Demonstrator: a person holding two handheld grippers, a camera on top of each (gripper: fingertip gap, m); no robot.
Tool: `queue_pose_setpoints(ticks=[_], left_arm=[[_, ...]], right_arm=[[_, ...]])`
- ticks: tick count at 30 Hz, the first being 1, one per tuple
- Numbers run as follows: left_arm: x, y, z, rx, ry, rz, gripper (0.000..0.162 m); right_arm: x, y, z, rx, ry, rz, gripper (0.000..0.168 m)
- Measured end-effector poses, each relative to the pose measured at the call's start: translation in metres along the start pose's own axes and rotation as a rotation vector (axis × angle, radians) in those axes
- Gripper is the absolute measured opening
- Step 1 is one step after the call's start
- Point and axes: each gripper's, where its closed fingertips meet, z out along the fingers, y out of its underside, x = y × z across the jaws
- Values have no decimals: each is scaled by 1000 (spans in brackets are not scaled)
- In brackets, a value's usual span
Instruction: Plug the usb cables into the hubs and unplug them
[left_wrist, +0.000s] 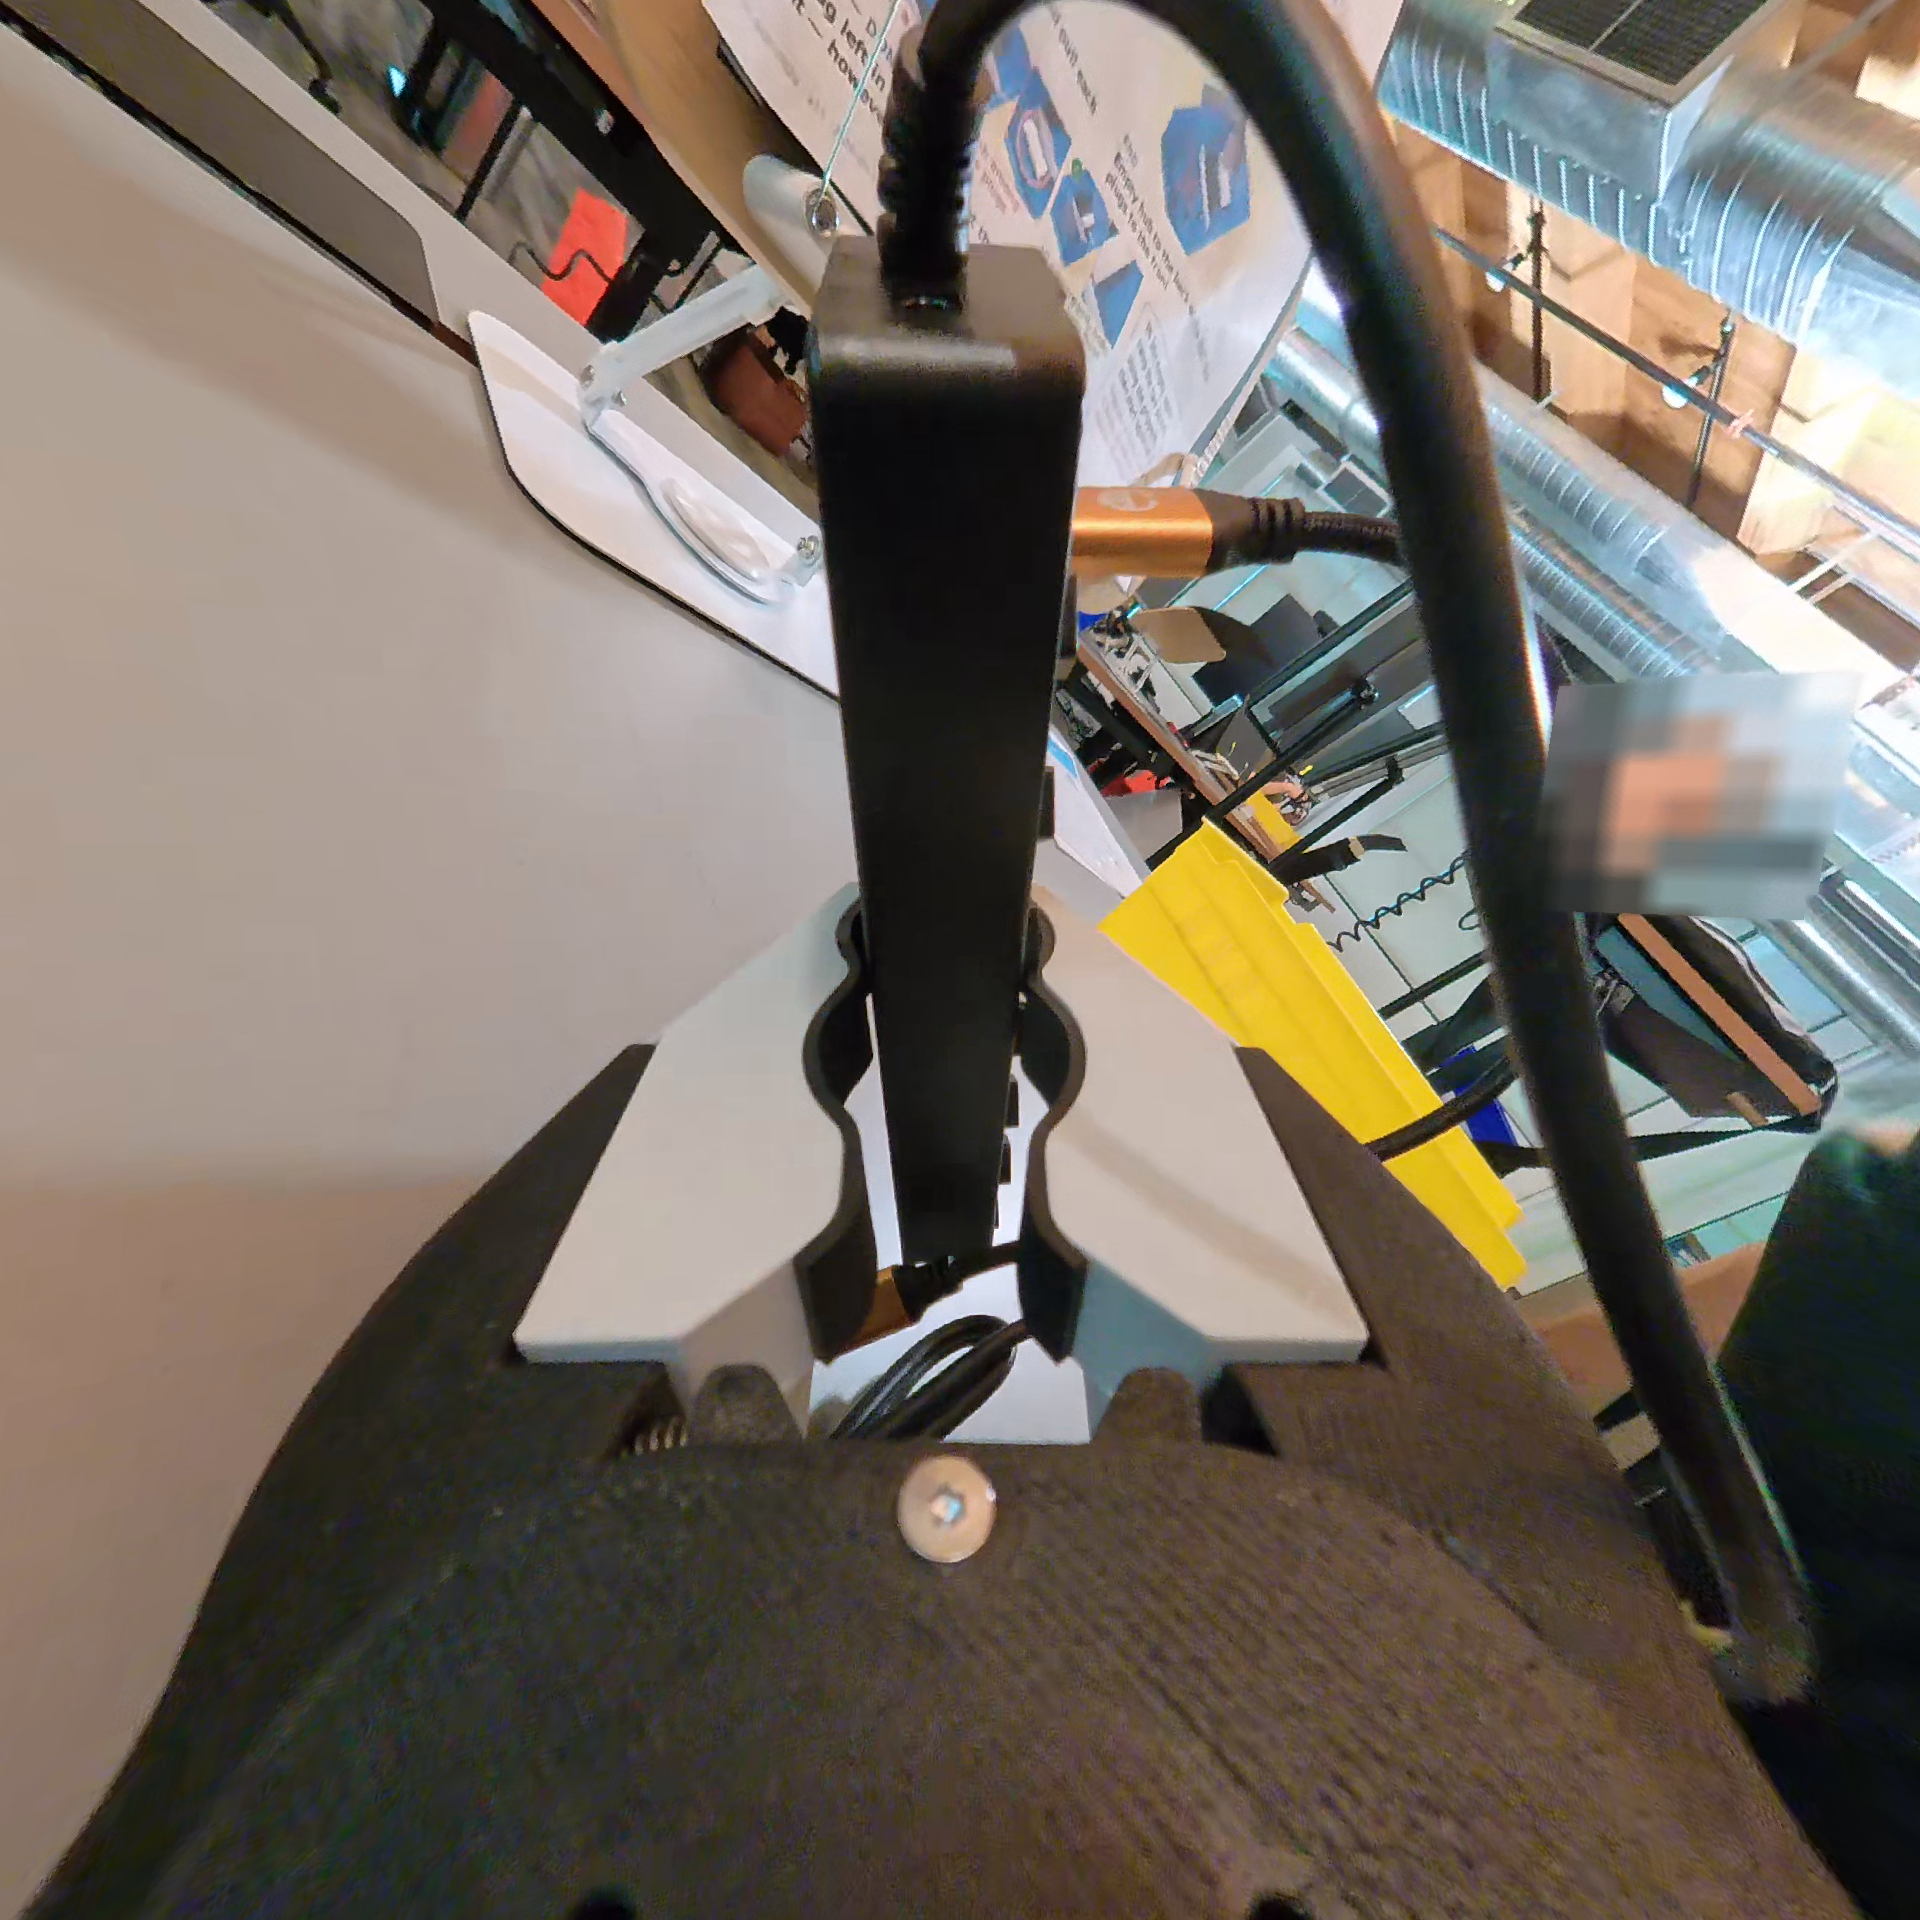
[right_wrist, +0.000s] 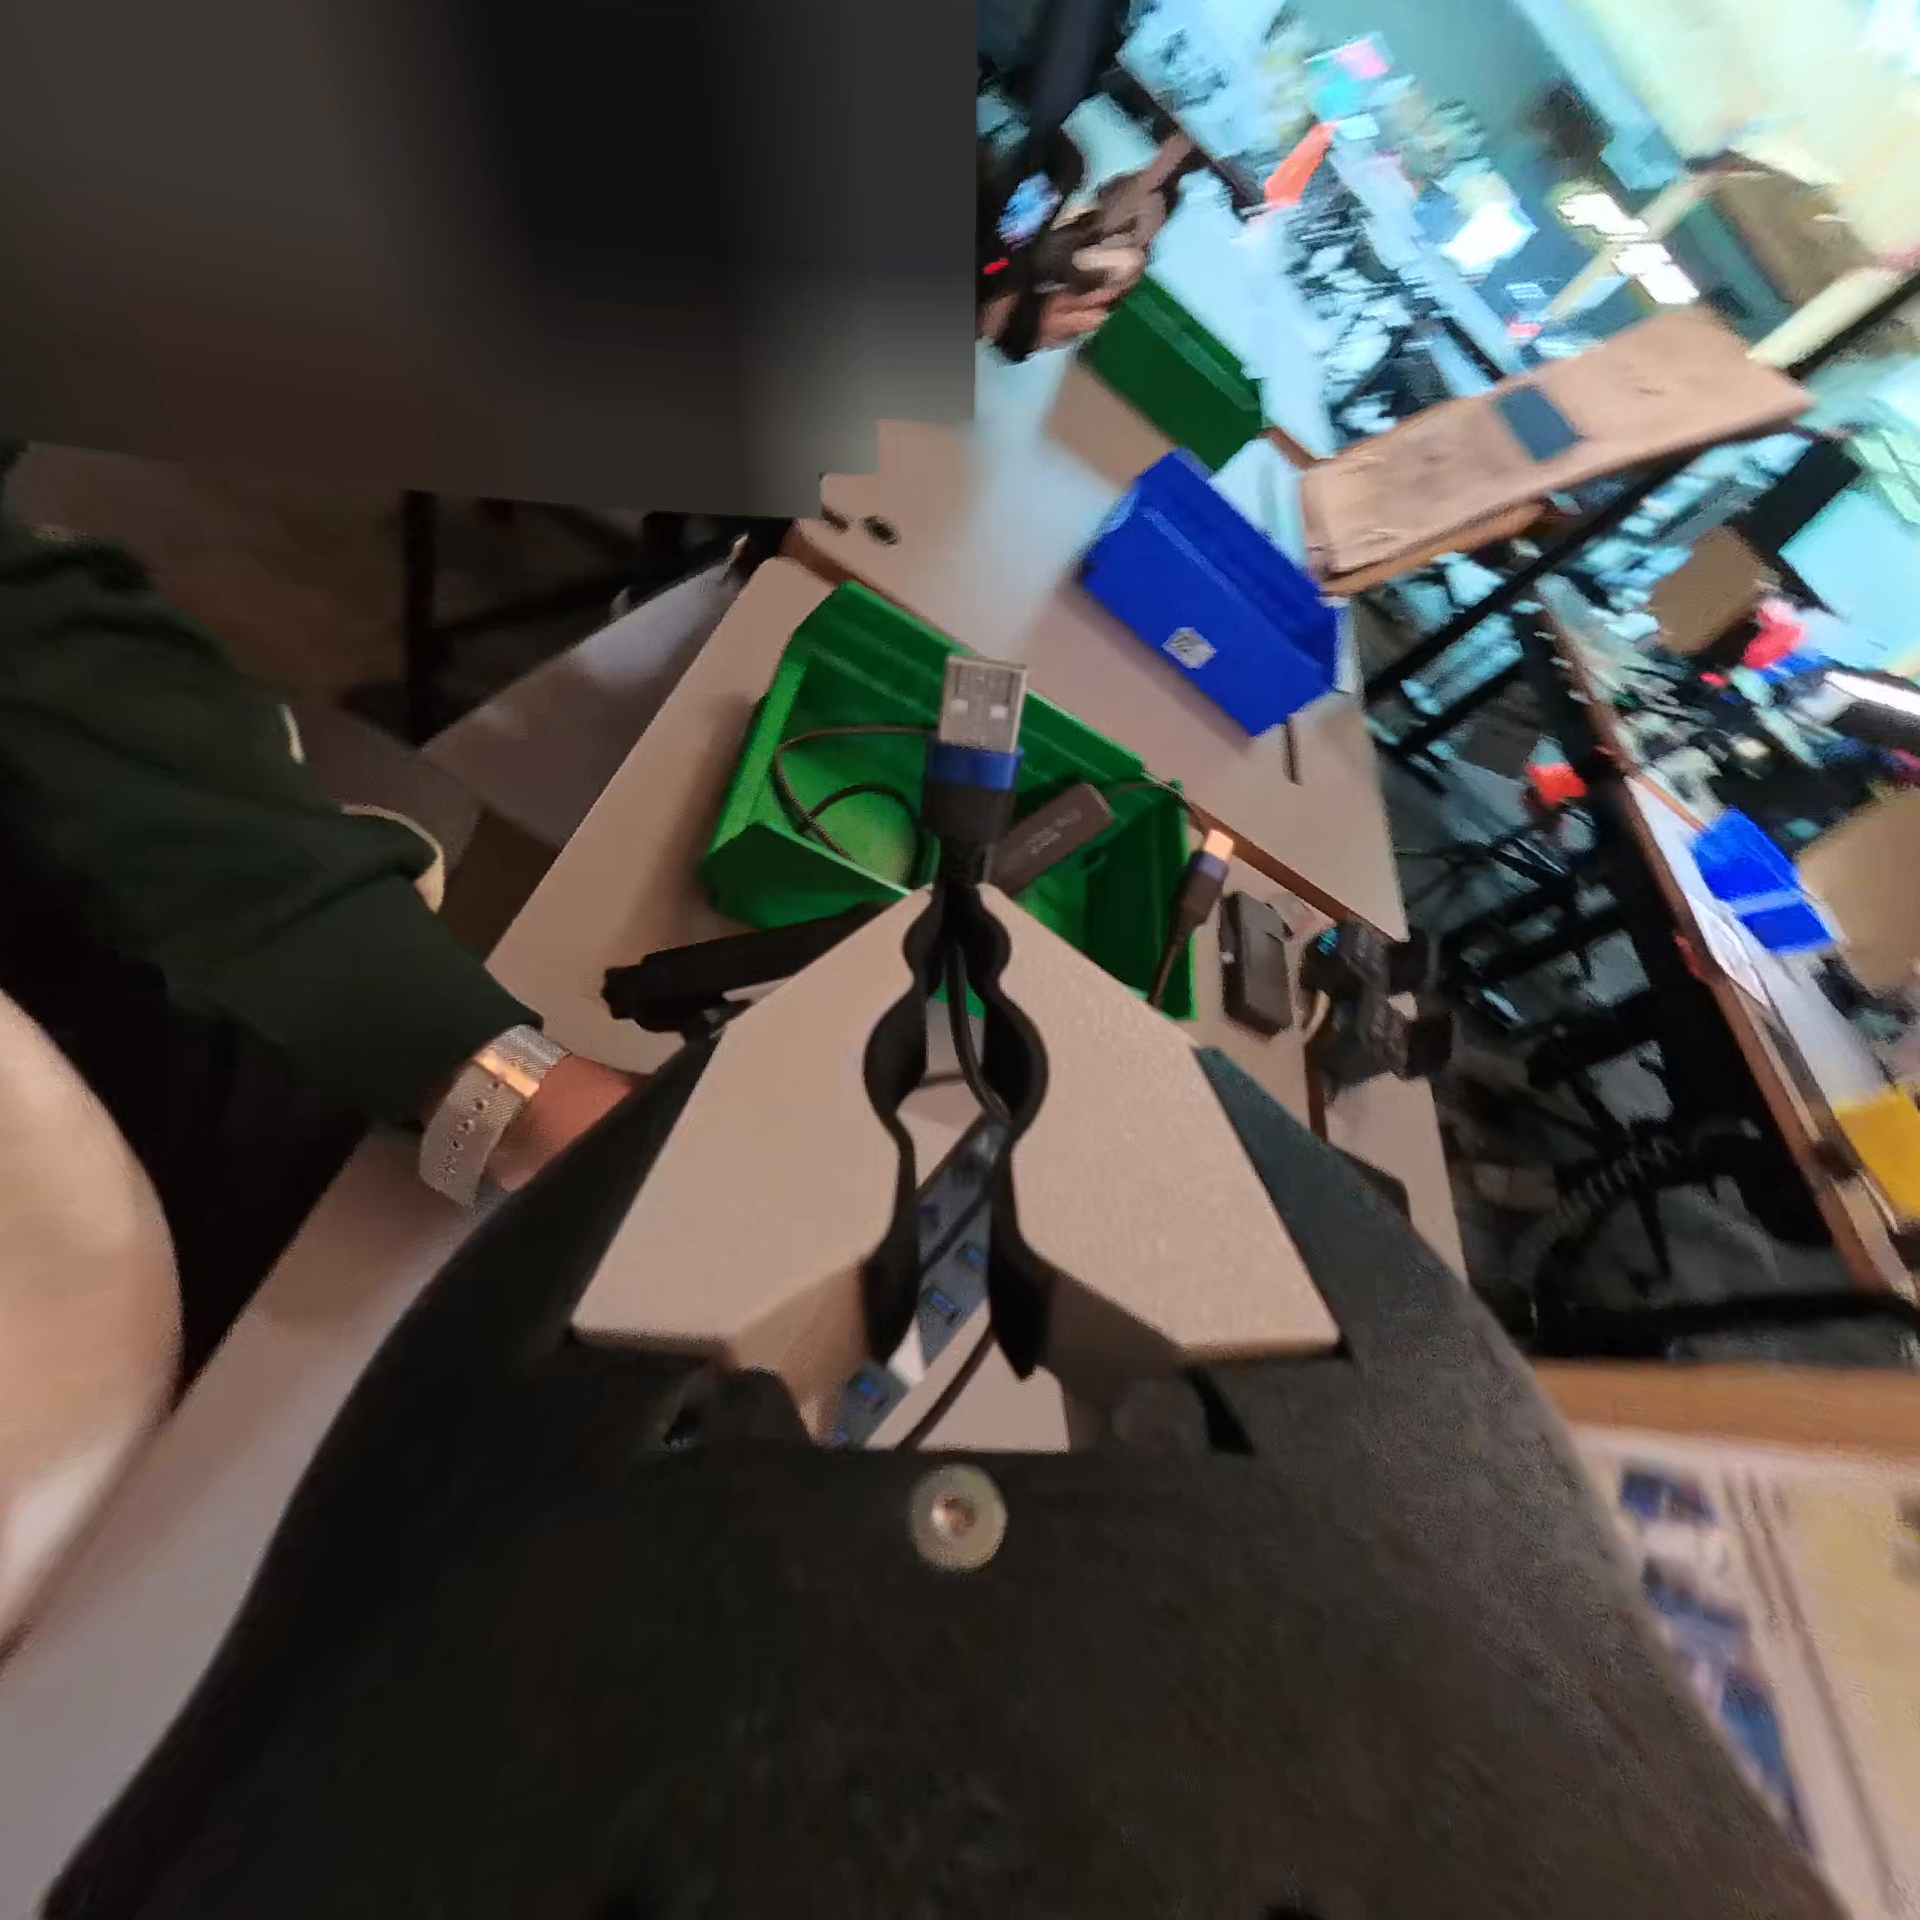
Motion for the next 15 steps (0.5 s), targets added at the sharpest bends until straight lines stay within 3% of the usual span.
queue_pose_setpoints(ticks=[4,7,11,15], left_arm=[[3,-1,-2,16,9,5,21],[10,-2,-2,32,29,3,21],[19,2,-3,16,58,70,21],[25,-4,-6,41,92,81,21]], right_arm=[[5,47,-58,-7,231,264,1],[7,75,-82,-14,267,437,1],[-6,72,-91,198,73,703,1],[-45,91,-96,362,-174,913,1]])
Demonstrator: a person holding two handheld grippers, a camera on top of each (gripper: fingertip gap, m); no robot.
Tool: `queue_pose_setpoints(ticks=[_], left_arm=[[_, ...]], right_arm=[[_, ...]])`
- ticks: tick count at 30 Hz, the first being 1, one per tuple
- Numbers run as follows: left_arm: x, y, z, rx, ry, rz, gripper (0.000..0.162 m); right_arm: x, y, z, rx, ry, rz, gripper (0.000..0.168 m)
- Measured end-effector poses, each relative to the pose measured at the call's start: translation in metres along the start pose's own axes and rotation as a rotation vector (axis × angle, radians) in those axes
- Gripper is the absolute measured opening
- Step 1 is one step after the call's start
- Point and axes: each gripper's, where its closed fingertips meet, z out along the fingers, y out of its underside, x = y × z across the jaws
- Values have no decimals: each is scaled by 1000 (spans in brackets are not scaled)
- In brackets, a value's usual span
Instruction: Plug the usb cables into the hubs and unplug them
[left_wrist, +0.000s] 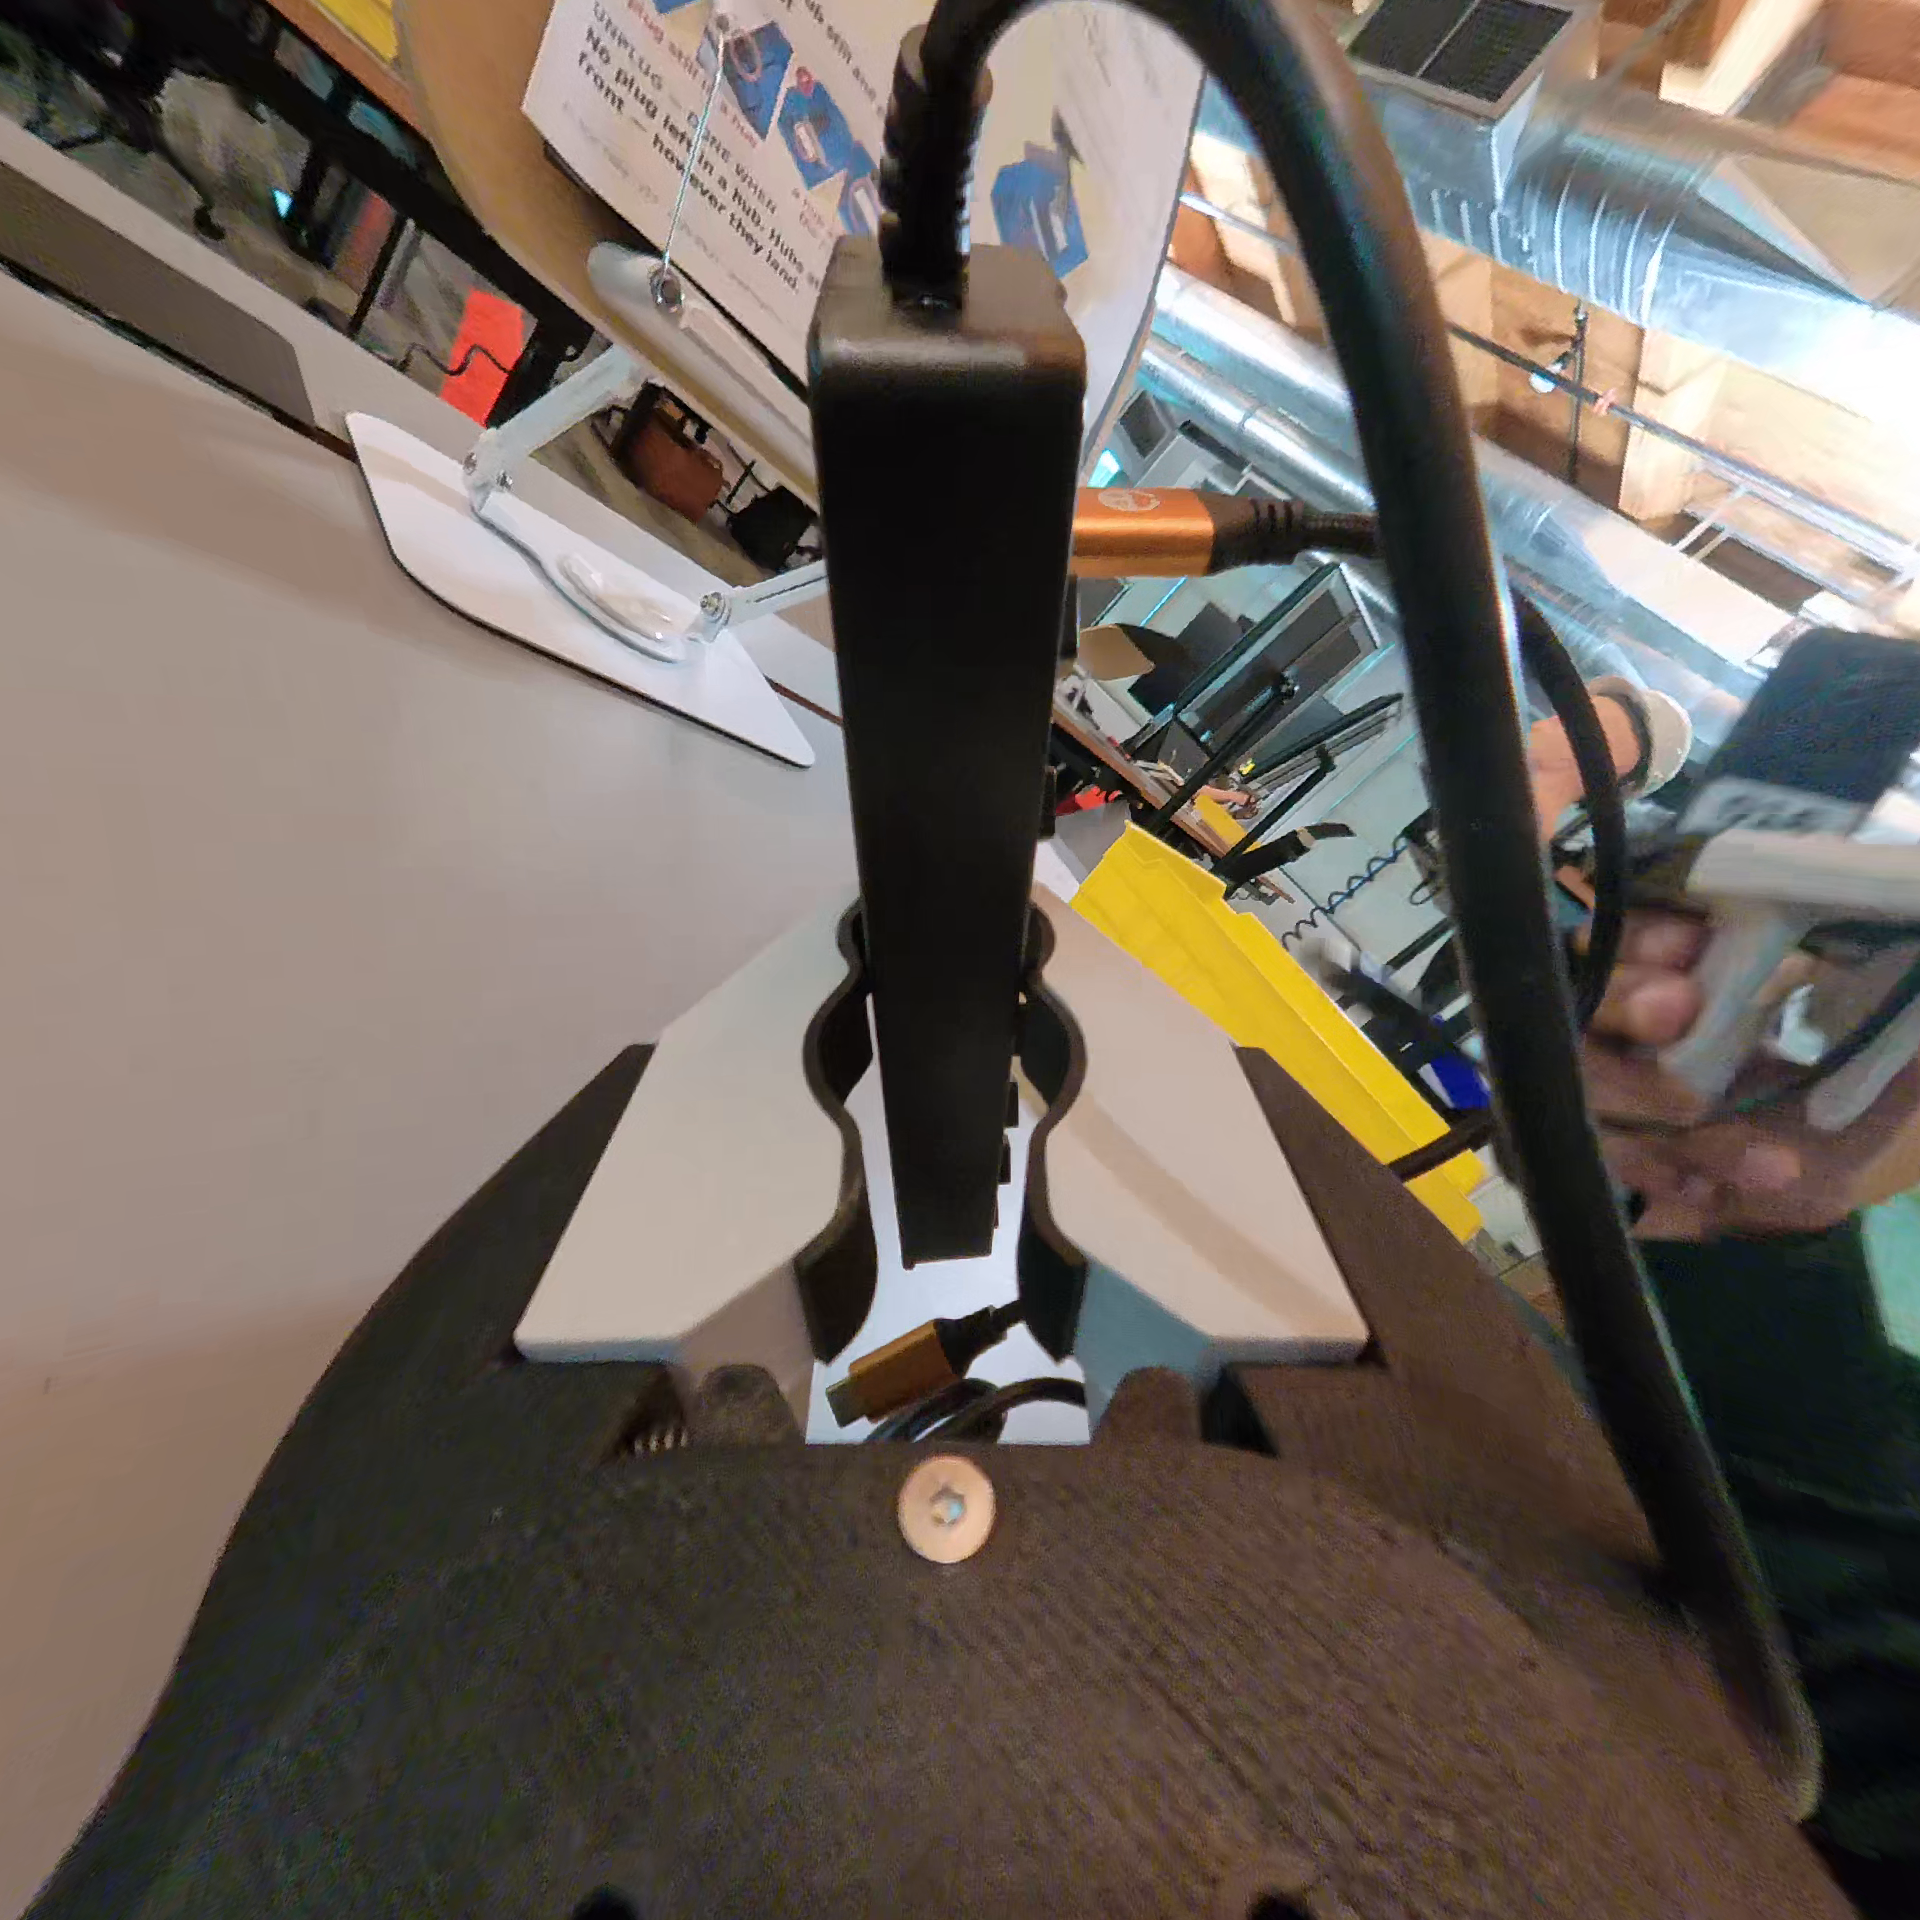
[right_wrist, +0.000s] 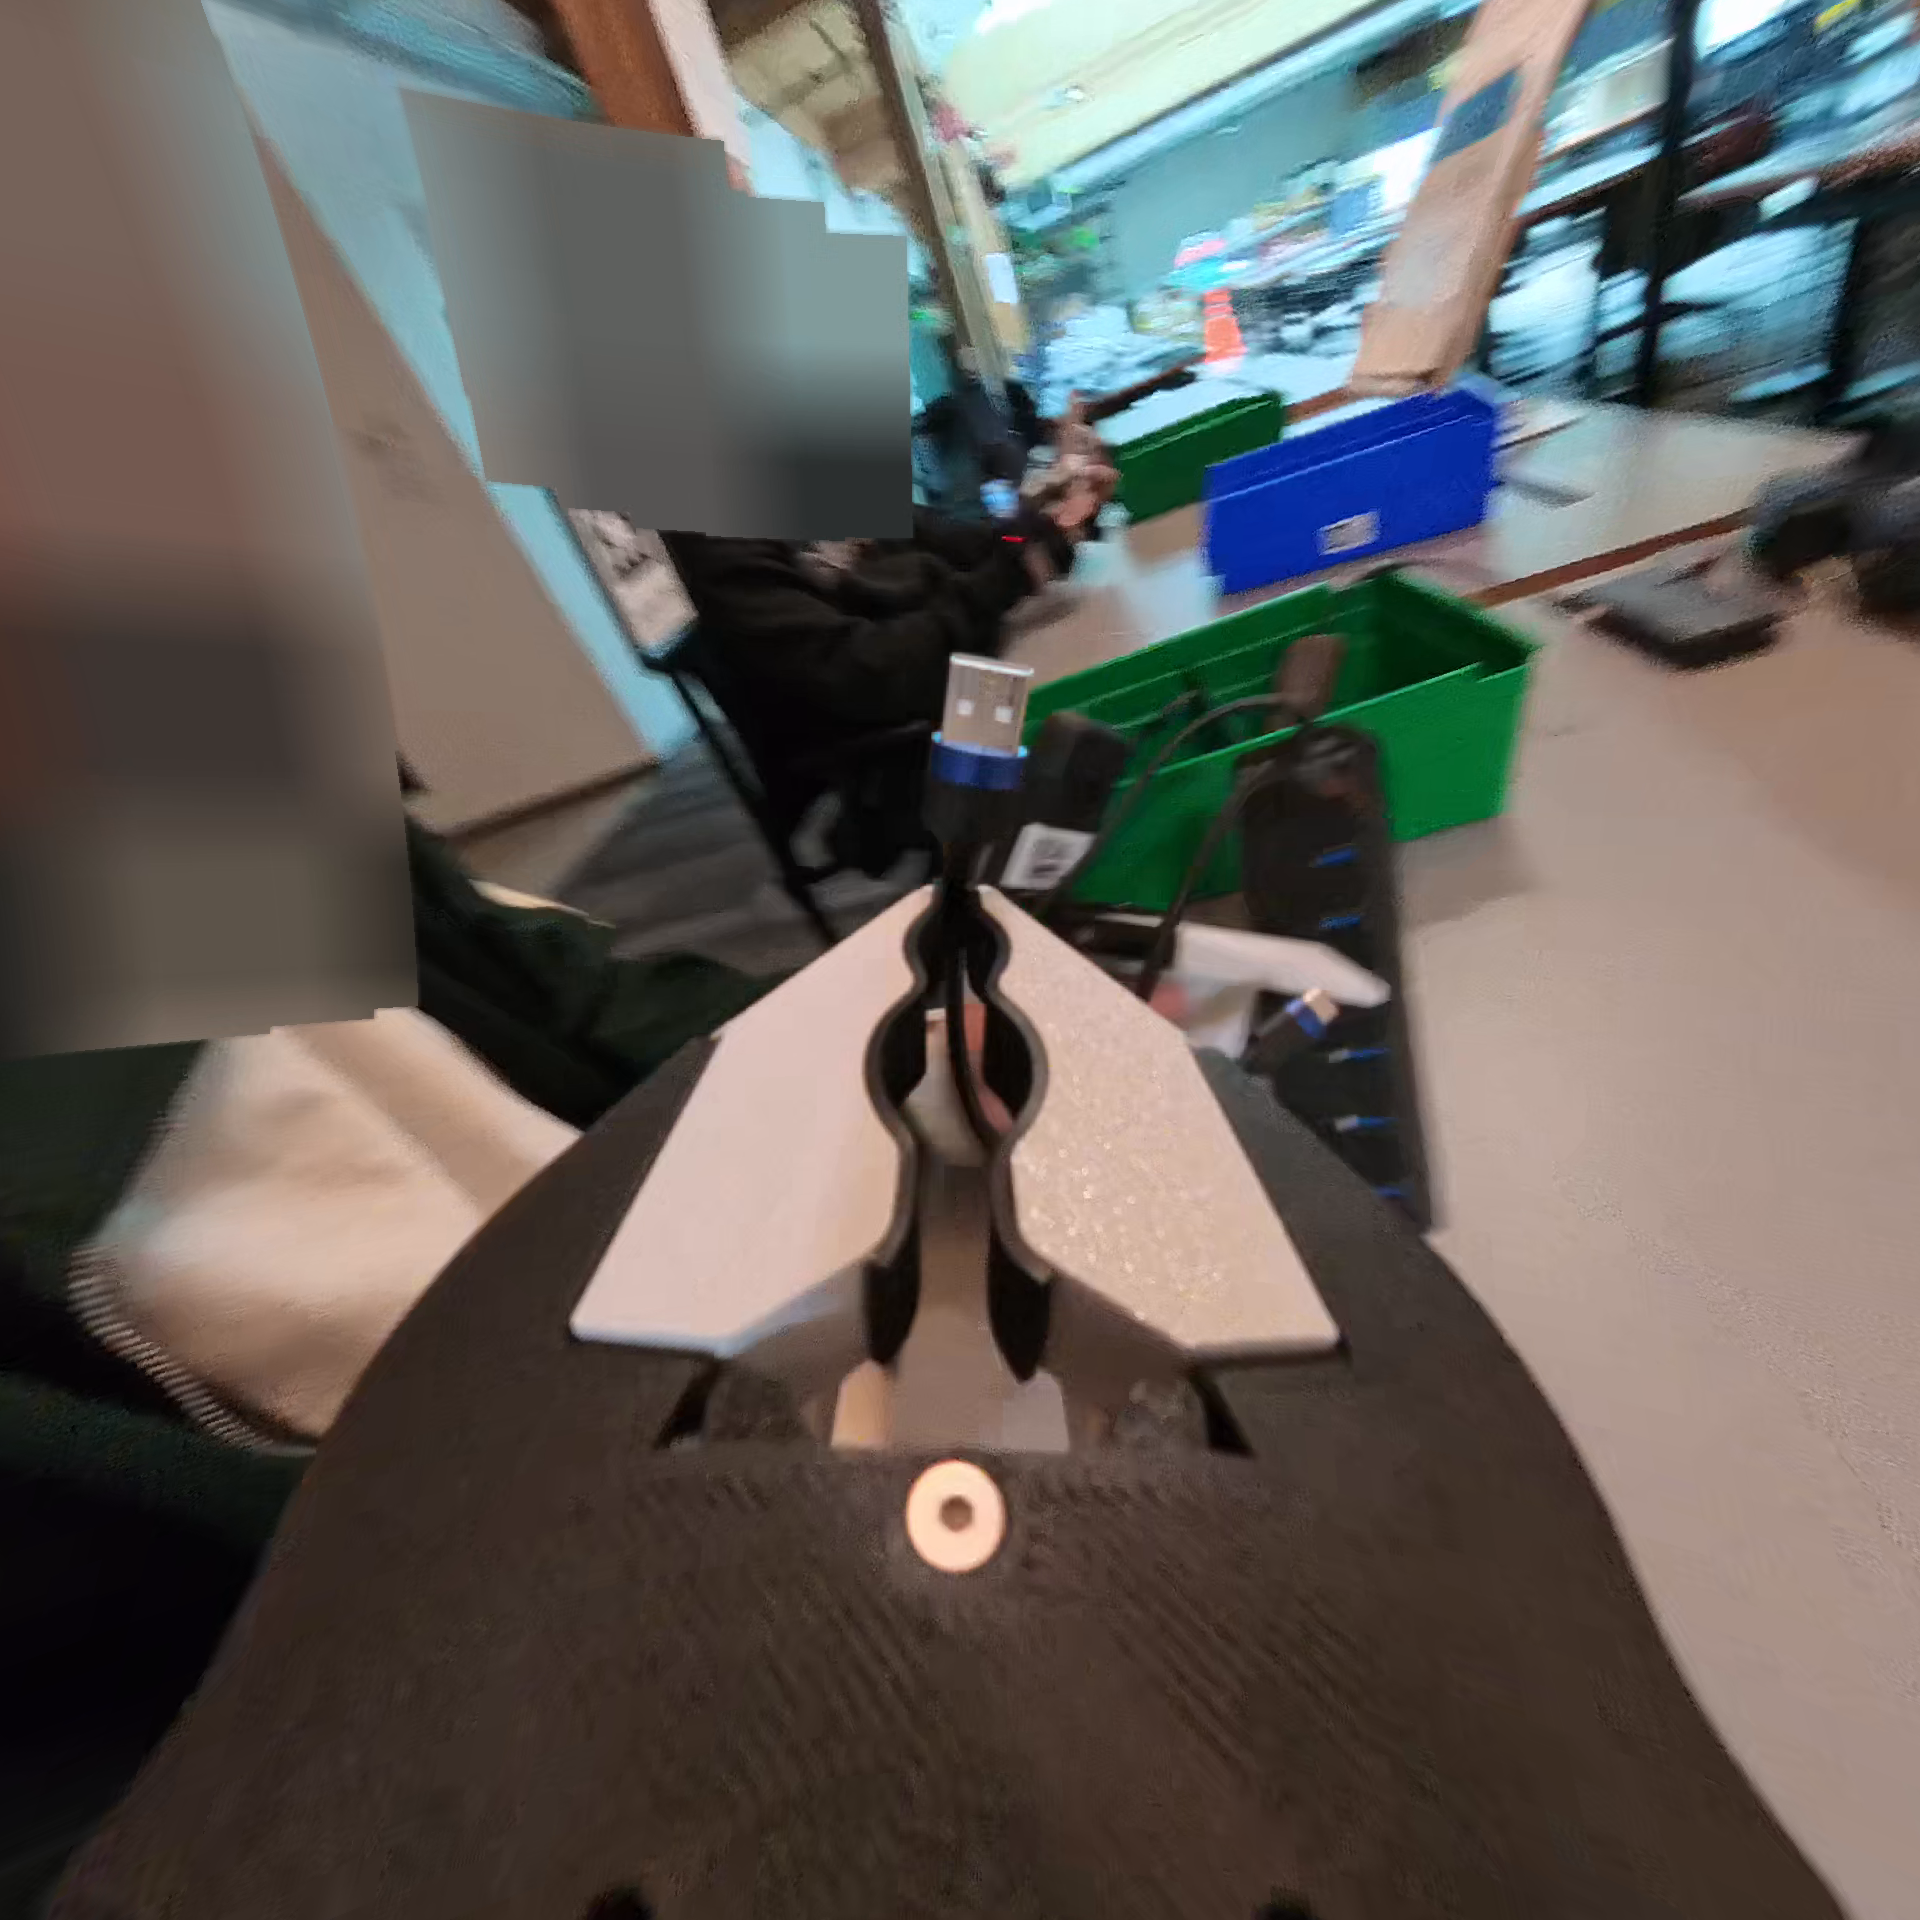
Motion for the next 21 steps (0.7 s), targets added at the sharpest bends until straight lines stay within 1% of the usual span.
queue_pose_setpoints(ticks=[3,5,10,12,15,17,18,21], left_arm=[[-3,-6,-2,25,3,-25,21],[-6,-9,-4,33,-1,-42,21],[-12,-12,-6,48,-16,-62,21],[-13,-11,-6,40,-14,-72,21],[-13,-9,-5,34,-9,-93,21],[-12,-7,-4,26,-6,-101,21],[-12,-6,-4,24,-6,-102,21],[-13,-6,-4,22,-8,-104,21]], right_arm=[[-7,10,-10,73,-184,206,1],[1,25,-11,53,-211,297,1],[36,93,2,-133,-101,402,1],[45,112,5,-188,-60,415,1],[68,136,0,-276,76,390,1],[81,145,-6,-308,158,362,2],[90,147,-10,-314,216,337,6],[119,146,-26,-305,403,262,27]])
